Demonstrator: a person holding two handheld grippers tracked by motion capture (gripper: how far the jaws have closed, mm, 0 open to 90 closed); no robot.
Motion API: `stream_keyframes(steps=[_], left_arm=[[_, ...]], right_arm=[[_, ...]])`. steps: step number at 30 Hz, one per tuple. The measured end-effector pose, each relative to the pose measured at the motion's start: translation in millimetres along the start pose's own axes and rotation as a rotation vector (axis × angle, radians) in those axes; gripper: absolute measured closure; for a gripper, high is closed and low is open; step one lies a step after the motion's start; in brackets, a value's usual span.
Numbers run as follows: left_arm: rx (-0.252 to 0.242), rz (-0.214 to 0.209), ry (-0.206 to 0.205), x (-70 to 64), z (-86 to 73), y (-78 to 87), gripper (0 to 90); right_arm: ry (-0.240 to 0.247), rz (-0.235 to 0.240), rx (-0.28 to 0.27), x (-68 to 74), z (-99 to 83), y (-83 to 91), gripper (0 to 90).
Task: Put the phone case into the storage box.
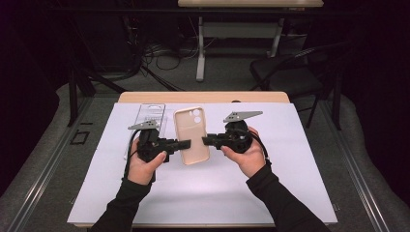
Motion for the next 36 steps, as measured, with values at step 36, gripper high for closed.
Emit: stream_keyframes(steps=[36], left_arm=[[0.011,-0.007,-0.002,-0.4,-1.2,-1.3,79.9]], right_arm=[[-0.023,0.072,-0.025,-3.0,-4.9,1.3,82.6]])
Point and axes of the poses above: each handheld gripper's, and its own axes: y roughly backward along the jaws, z roughly out of its top, x roughly to its left, the point moved 9 cm from there along -y, roughly forward along the jaws, and after that the axes turned 7 degrees about y, right-handed, at the moved point
